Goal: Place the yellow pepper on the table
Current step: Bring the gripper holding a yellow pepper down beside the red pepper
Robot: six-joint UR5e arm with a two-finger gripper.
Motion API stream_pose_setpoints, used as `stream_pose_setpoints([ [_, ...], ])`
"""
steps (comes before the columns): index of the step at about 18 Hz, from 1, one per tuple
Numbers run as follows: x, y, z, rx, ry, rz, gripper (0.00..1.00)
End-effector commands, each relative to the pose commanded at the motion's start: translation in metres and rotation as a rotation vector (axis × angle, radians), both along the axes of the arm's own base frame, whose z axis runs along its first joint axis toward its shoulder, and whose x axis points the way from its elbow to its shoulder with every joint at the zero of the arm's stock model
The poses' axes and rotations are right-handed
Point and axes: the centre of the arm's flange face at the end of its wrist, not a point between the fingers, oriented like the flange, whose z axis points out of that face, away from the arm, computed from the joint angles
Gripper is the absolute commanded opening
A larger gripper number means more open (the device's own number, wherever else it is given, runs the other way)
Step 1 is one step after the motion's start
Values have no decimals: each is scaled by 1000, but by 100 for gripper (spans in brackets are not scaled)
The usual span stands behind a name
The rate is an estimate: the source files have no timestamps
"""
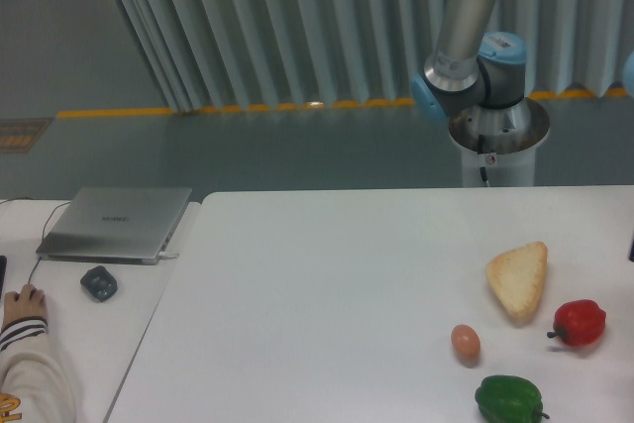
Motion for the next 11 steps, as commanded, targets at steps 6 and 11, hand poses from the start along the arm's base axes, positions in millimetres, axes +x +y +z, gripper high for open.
stream_pose_setpoints([
  [6,38,20,-17,-275,115,-170,65],
  [11,59,10,-44,-367,113,-394,65],
])
